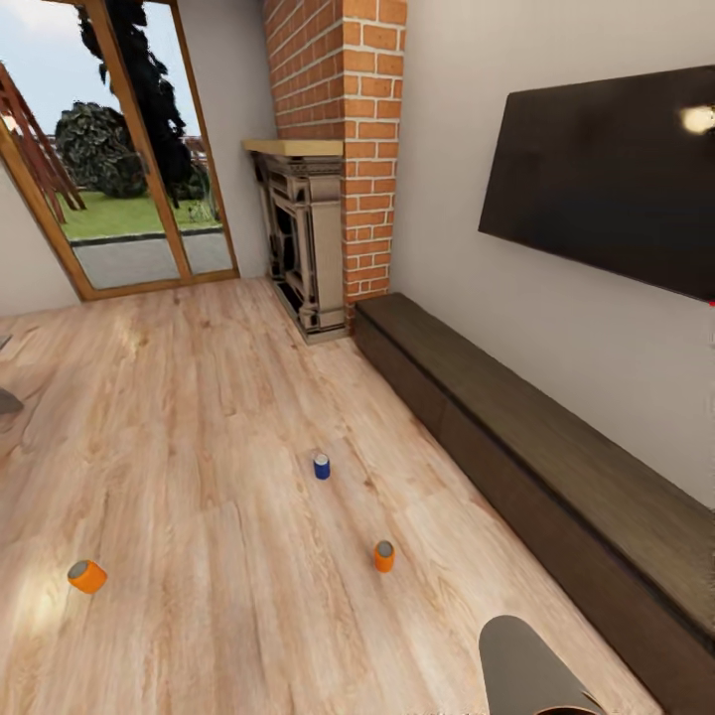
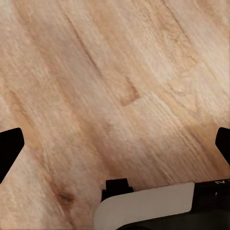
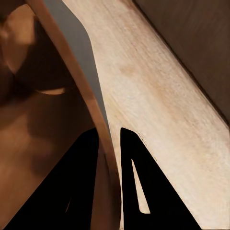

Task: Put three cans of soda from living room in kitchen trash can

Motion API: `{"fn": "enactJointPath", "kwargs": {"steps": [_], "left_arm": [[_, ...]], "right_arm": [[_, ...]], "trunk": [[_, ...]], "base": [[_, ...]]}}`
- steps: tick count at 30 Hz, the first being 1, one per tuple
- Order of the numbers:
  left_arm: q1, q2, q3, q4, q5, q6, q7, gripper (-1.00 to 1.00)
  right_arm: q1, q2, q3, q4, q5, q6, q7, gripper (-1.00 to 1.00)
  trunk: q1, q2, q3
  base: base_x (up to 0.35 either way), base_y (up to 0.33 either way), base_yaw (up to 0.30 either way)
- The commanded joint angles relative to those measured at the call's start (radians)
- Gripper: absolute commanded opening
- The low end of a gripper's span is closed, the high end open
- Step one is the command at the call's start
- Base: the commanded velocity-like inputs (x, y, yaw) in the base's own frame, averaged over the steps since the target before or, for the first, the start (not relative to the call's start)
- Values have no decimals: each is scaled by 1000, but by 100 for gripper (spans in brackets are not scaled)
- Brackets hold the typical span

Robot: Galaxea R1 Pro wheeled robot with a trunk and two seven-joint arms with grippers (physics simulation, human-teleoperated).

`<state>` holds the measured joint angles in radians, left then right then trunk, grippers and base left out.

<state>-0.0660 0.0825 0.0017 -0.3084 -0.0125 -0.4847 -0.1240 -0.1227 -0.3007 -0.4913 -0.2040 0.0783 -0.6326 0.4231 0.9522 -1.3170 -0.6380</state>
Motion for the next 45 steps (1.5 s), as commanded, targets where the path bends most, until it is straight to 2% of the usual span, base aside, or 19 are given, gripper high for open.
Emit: {"fn": "enactJointPath", "kwargs": {"steps": [1, 34, 43, 45], "left_arm": [[0, 0, 0, 2, -1, 1, 1, 100], [-1, 0, -1, 21, -1, -1, 1, 100], [0, 0, 0, 21, 0, -7, 3, 100], [12, -2, 11, 33, -8, -18, 0, 100]], "right_arm": [[-1, 0, -7, -2, -5, -1, 5, -100], [-1, -2, -9, -2, -5, -2, 5, -100], [0, -2, -9, -3, -3, -2, 6, -100], [11, 10, -7, 11, 7, -10, -16, -100]], "trunk": [[0, 0, 0], [0, 0, 17], [0, 0, 18], [0, 0, 18]], "base": [[0, 317, -248], [5, 317, -246], [37, 99, -57], [0, 0, 0]]}}
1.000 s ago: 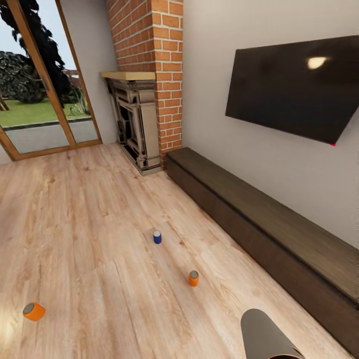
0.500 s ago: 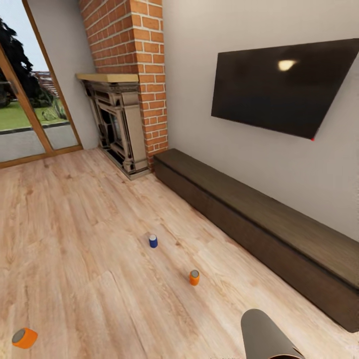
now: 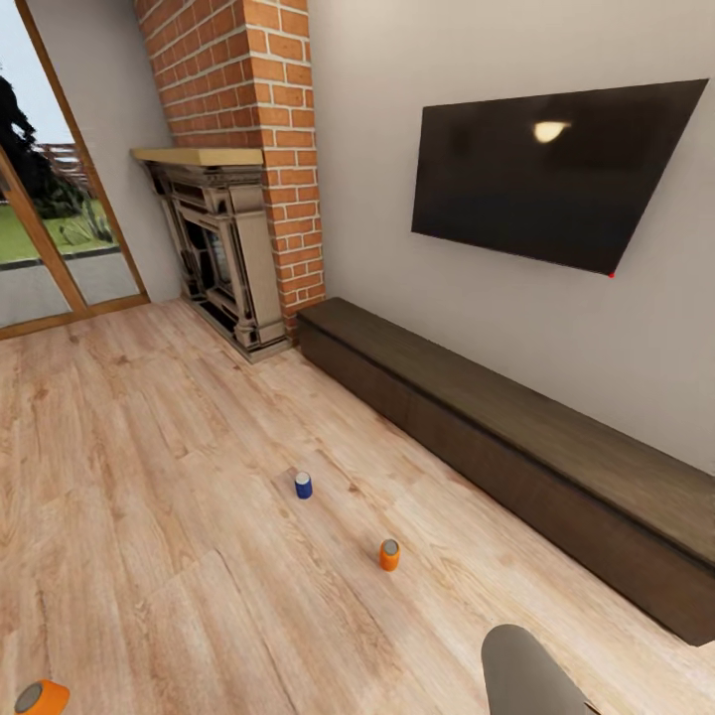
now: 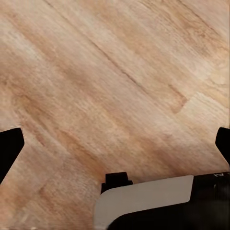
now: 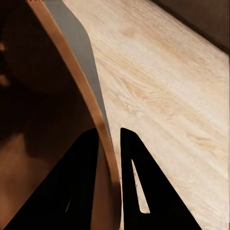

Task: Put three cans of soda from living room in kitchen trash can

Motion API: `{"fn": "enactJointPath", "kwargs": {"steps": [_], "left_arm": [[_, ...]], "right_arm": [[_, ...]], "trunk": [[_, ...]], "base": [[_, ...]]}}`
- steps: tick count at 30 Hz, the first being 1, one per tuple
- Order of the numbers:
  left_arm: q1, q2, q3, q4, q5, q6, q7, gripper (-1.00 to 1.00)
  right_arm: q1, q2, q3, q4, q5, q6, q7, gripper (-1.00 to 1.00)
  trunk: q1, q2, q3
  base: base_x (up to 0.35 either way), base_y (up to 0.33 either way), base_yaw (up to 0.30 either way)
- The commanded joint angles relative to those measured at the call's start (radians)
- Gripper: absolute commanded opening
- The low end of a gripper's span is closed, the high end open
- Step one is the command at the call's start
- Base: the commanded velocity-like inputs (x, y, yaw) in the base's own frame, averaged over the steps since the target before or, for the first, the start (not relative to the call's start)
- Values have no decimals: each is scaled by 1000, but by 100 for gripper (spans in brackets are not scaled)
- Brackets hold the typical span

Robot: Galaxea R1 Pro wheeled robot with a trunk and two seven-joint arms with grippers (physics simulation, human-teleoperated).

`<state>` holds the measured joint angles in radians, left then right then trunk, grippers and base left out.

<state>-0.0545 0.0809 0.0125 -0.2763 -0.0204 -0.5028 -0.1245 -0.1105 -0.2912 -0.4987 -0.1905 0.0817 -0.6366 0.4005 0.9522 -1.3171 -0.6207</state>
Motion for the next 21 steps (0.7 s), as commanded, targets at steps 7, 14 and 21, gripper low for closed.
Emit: {"fn": "enactJointPath", "kwargs": {"steps": [7, 14, 21], "left_arm": [[8, 0, 0, 17, 0, -32, 0, 100], [8, 0, 0, 17, 0, -32, 0, 100], [8, 0, 0, 16, 0, -32, 0, 100]], "right_arm": [[11, 5, 47, 52, 13, -32, 7, -100], [11, 5, 84, 68, 3, -43, 7, -100], [11, 5, 100, 66, 3, -44, 7, -100]], "trunk": [[0, 0, 0], [0, 0, 0], [0, 0, 0]], "base": [[0, 0, 0], [0, 0, 0], [0, 0, 0]]}}
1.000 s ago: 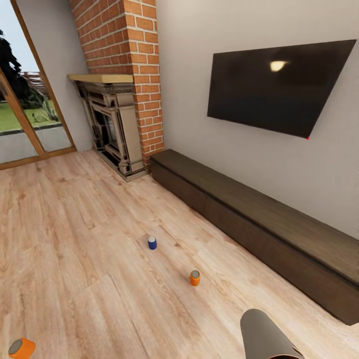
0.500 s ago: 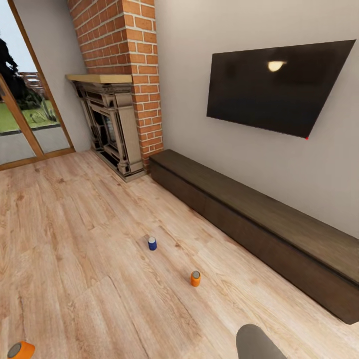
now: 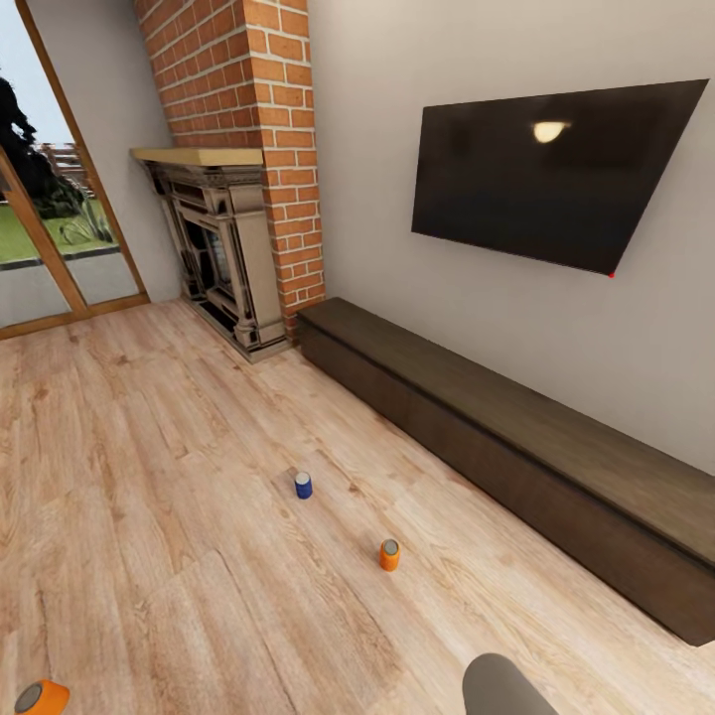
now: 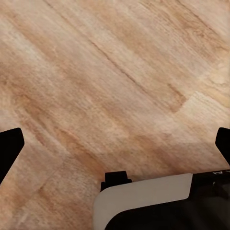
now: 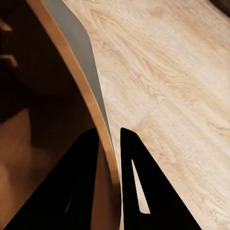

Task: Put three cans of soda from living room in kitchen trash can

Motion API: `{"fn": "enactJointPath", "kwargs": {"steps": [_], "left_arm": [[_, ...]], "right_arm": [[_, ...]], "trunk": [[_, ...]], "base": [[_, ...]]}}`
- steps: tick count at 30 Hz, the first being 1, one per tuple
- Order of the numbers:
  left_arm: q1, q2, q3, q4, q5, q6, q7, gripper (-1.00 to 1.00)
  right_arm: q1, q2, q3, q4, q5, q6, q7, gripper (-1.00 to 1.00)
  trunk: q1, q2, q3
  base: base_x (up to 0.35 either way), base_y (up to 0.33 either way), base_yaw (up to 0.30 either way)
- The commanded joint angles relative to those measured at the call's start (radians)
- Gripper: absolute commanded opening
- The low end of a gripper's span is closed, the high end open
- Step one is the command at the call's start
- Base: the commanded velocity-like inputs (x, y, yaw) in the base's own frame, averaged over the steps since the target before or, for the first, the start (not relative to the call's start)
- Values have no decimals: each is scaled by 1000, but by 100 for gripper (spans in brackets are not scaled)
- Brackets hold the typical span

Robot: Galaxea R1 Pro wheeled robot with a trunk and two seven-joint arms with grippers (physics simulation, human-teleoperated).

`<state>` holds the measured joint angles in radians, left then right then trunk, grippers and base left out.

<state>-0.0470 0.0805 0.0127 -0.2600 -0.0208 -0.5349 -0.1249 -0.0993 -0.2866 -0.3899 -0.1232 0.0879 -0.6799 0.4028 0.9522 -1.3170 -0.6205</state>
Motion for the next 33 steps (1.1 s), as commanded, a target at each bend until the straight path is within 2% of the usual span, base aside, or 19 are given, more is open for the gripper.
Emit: {"fn": "enactJointPath", "kwargs": {"steps": [1, 9, 10, 11, 14, 16, 19, 21, 23, 24, 25, 27, 28, 29, 30, 31, 33], "left_arm": [[-2, 1, 0, -3, 2, 1, -1, 100], [-10, 10, 0, -15, 36, 11, -19, 100], [-11, 10, 0, -16, 134, 13, -31, 100], [-14, 16, 0, -19, 167, 23, -60, 100], [-16, 25, 0, -31, 188, 53, -80, 100], [-16, 35, 0, -99, 207, 122, -93, 100], [-14, 39, 1, -184, 228, 192, -98, 100], [-9, 44, 0, -314, 273, 292, -102, 100], [-5, 53, 0, -441, 305, 379, -104, 100], [-4, 59, 0, -501, 316, 425, -104, 100], [-3, 61, 0, -527, 321, 446, -105, 100], [-2, 71, 0, -602, 345, 504, -105, 100], [-1, 78, 0, -647, 368, 542, -105, 100], [0, 90, 1, -708, 400, 593, -105, 100], [0, 94, 1, -727, 408, 610, -105, 100], [0, 101, 9, -762, 424, 642, -105, 100], [0, 108, 28, -793, 439, 673, -105, 100]], "right_arm": [[-1, 6, -5, -6, -3, 1, 6, -100], [-2, 51, 3, -42, -1, 3, 13, -100], [-2, 86, -110, -45, -1, 3, 15, -100], [-3, 88, -110, -68, -1, 3, 16, -100], [-2, 90, -108, -110, -1, 4, 15, -100], [0, 94, -106, -172, -1, 6, 15, -100], [1, 96, -105, -205, -1, 7, 15, -100], [2, 98, -104, -246, -1, 9, 19, -100], [3, 99, -97, -309, -4, 16, 57, -100], [4, 101, -94, -361, -5, 45, 82, -100], [5, 102, -93, -387, -5, 66, 92, -100], [7, 103, -92, -489, -7, 160, 113, -100], [11, 105, -92, -573, -10, 231, 122, -100], [32, 114, -92, -703, -14, 329, 136, -100], [40, 119, -92, -745, -14, 360, 141, -100], [54, 133, -92, -830, -15, 420, 151, -100], [63, 147, -92, -913, -15, 482, 157, -100]], "trunk": [[0, 0, 0], [0, 0, 0], [0, 0, 0], [0, 0, 0], [0, 0, 0], [0, 0, 0], [0, 0, 0], [0, 0, 0], [0, 0, 0], [0, 0, 0], [0, 0, 0], [0, 0, 0], [0, 0, 0], [0, 0, 0], [0, 0, 0], [0, 0, 0], [0, 0, 0]], "base": [[0, 0, 0], [0, 0, 0], [0, 0, 0], [0, 0, 0], [0, 0, 0], [0, 0, 0], [0, 0, 0], [0, 0, 0], [0, 0, 0], [0, 0, 0], [0, 0, 0], [0, 0, 0], [0, 0, 0], [0, 0, 0], [0, 0, 0], [0, 0, 0], [0, 0, 0]]}}
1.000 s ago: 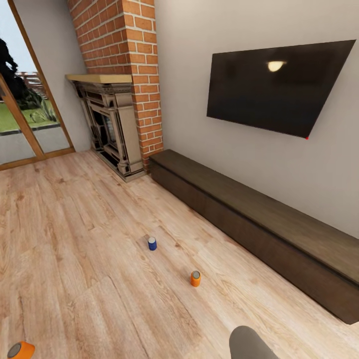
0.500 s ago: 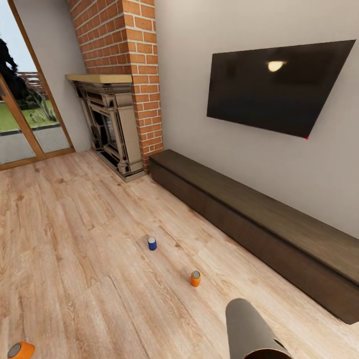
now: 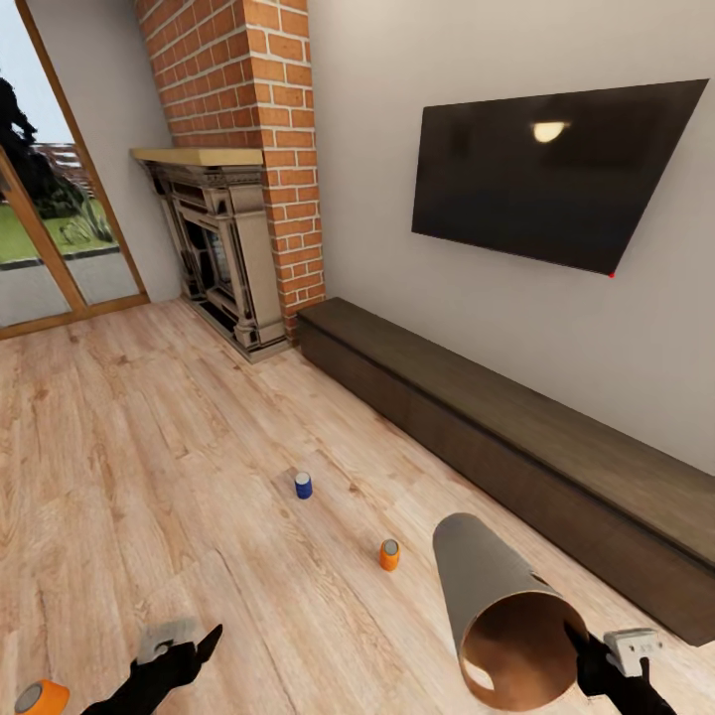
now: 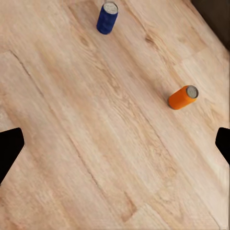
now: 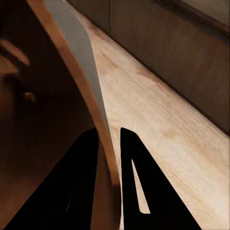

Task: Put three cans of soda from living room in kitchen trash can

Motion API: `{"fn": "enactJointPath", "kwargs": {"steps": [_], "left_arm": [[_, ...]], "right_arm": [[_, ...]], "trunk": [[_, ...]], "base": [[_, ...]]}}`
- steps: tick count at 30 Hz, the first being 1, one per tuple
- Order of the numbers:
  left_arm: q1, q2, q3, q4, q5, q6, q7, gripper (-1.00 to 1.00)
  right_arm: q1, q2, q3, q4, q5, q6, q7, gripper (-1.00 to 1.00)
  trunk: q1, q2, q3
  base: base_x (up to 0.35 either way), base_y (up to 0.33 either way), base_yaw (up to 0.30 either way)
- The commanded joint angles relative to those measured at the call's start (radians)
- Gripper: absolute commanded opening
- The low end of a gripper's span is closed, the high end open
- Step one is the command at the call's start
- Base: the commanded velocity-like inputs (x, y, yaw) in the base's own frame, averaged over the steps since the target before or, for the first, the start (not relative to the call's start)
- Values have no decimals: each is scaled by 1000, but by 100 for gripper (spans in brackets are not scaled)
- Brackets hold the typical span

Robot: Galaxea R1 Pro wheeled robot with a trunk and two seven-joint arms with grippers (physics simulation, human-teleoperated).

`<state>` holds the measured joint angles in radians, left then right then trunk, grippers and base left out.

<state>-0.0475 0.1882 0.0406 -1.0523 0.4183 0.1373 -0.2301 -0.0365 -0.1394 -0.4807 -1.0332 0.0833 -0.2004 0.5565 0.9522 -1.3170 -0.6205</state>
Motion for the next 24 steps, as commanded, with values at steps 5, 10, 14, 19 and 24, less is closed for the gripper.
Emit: {"fn": "enactJointPath", "kwargs": {"steps": [5, 10, 14, 19, 24], "left_arm": [[-1, 8, 77, -45, 21, 67, -24, 100], [-3, 11, 112, -8, 16, 35, -70, 100], [-5, 10, 114, 79, 15, -22, -76, 100], [-5, 9, 113, 102, 14, -36, -74, 100], [-5, 6, 109, 109, 14, -41, -71, 100]], "right_arm": [[12, 27, 2, -228, -12, 177, 13, -100], [16, 35, -3, -390, -15, 323, 17, -100], [16, 35, -8, -359, -16, 333, 19, -100], [17, 36, -7, -346, -15, 335, 19, -100], [17, 37, -6, -336, -15, 335, 20, -100]], "trunk": [[0, 0, 0], [0, 0, 0], [0, 0, 0], [0, 0, 0], [0, 0, 0]], "base": [[0, 0, 0], [0, 14, 0], [0, 202, 0], [0, 263, 0], [0, 282, 0]]}}
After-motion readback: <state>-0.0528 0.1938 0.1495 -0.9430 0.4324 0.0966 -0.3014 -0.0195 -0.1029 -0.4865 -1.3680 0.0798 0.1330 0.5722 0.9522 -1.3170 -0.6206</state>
